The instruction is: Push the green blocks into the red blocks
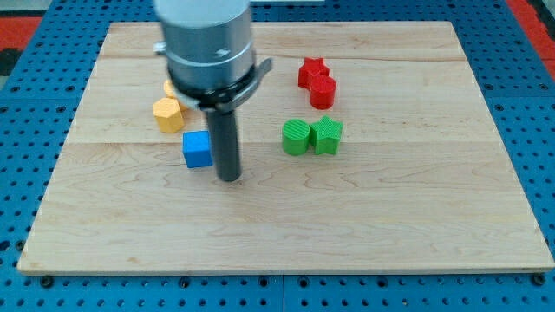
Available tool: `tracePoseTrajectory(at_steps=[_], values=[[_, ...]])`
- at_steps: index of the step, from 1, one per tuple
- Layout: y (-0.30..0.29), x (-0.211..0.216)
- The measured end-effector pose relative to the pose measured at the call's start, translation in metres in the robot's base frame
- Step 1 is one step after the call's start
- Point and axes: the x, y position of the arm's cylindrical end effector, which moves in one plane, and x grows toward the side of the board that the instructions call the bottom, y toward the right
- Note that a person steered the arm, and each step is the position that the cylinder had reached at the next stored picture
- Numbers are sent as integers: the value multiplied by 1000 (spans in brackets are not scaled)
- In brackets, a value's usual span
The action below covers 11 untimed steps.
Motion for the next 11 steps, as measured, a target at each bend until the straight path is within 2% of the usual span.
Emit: tracePoseTrajectory(at_steps=[1,2,3,4,5,6,7,8,9,11], values=[[-33,-46],[-38,-82],[-5,-48],[76,-41],[103,-61],[103,-85],[86,-80],[127,-39],[176,-34],[113,-90]])
